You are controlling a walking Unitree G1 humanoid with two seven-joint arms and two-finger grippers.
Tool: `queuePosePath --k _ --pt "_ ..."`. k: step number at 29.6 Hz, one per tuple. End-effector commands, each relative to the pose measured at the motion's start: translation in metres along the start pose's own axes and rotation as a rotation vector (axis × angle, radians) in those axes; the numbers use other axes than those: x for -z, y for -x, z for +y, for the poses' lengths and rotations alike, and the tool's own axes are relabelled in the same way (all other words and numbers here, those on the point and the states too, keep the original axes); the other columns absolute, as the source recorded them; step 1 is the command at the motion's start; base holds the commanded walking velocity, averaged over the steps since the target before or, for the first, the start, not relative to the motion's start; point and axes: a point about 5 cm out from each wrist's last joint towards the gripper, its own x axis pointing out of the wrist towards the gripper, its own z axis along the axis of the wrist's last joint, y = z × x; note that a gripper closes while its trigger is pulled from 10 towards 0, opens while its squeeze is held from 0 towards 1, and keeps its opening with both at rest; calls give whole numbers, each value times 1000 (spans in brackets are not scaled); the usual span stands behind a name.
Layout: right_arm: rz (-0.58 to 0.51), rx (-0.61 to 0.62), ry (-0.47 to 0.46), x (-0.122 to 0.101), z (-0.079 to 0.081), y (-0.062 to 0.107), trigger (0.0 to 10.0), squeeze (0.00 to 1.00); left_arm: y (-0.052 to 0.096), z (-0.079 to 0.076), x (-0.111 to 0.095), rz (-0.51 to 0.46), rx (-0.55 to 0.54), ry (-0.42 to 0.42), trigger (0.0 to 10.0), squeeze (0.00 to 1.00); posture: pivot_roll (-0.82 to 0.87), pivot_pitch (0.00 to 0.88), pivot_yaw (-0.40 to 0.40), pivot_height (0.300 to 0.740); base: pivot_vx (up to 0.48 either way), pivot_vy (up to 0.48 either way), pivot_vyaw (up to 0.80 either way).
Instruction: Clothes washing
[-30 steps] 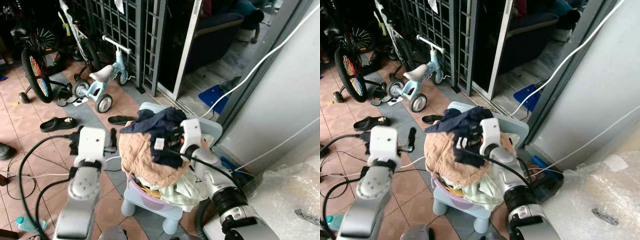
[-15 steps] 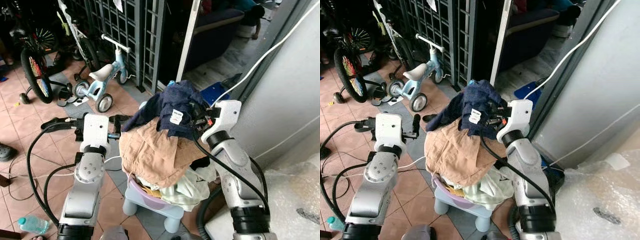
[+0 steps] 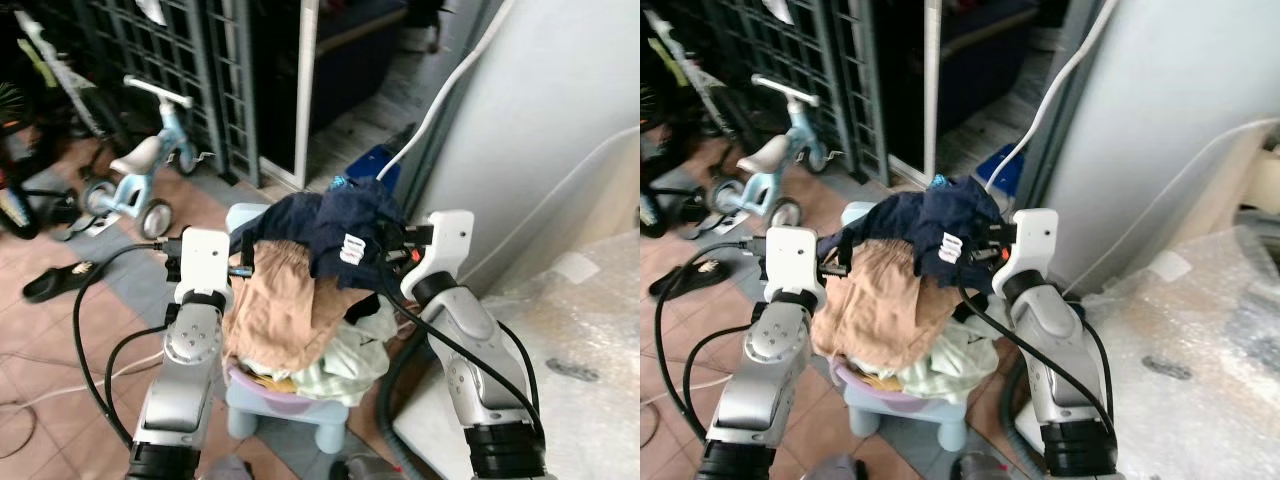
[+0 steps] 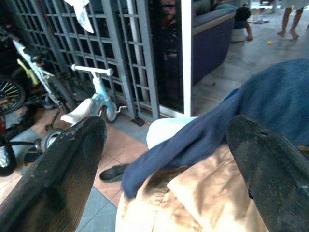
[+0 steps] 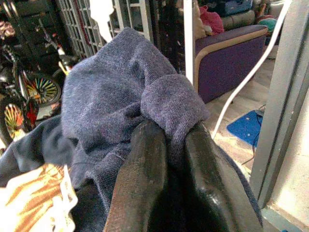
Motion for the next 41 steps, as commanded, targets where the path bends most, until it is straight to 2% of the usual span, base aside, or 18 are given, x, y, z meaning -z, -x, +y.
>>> queuePosePath --k 1,18,24,26,31,41 --pt "-46 -9 3 -13 3 -3 10000 0 0 4 1 4 -16 7 10000 0 -6 0 -25 740 -281 0 0" --pt "-36 -10 -1 -13 5 -9 10000 0 1 5 3 9 -19 17 10000 0 2 0 -31 740 -235 0 0" --pt "-37 -3 -8 -13 5 -13 10000 0 0 5 3 13 -21 23 10000 0 2 0 -31 740 0 0 -794" --pt "-51 -2 1 -16 5 -14 10000 0 0 3 -1 -20 9 48 10000 0 2 0 -31 740 0 0 -788" --pt "-67 8 19 -20 3 -17 10000 0 0 4 -3 -36 30 51 10000 0 0 0 -30 740 0 0 -788" --pt "-68 27 31 -19 -1 -17 10000 0 0 8 -1 -28 5 80 10000 0 -5 0 -25 740 0 -308 -764"
